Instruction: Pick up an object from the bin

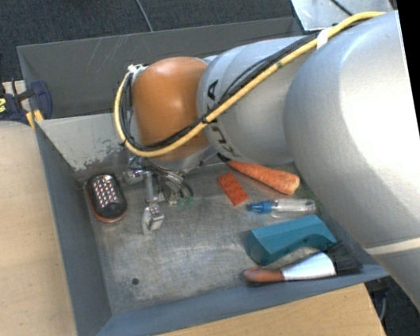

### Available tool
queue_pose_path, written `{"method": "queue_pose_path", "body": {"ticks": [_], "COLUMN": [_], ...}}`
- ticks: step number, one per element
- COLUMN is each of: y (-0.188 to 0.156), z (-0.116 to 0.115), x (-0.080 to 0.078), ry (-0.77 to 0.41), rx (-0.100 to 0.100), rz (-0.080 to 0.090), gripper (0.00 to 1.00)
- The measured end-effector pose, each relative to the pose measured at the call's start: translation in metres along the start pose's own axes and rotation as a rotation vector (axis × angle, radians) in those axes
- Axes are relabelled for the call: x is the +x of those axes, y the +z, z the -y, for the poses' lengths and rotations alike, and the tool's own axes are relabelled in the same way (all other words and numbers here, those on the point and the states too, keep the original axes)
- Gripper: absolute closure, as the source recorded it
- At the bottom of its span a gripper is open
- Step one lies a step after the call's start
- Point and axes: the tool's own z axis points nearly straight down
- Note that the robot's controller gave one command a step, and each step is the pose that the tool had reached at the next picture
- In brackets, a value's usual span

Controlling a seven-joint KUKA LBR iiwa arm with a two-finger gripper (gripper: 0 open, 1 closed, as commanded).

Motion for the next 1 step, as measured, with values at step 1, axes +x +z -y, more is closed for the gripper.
{"method": "queue_pose_path", "body": {"ticks": [1], "y": [-0.0009], "z": [-0.0217], "x": [-0.002], "ry": [0.017], "rx": [-0.007], "rz": [0.001], "gripper": [0.0]}}
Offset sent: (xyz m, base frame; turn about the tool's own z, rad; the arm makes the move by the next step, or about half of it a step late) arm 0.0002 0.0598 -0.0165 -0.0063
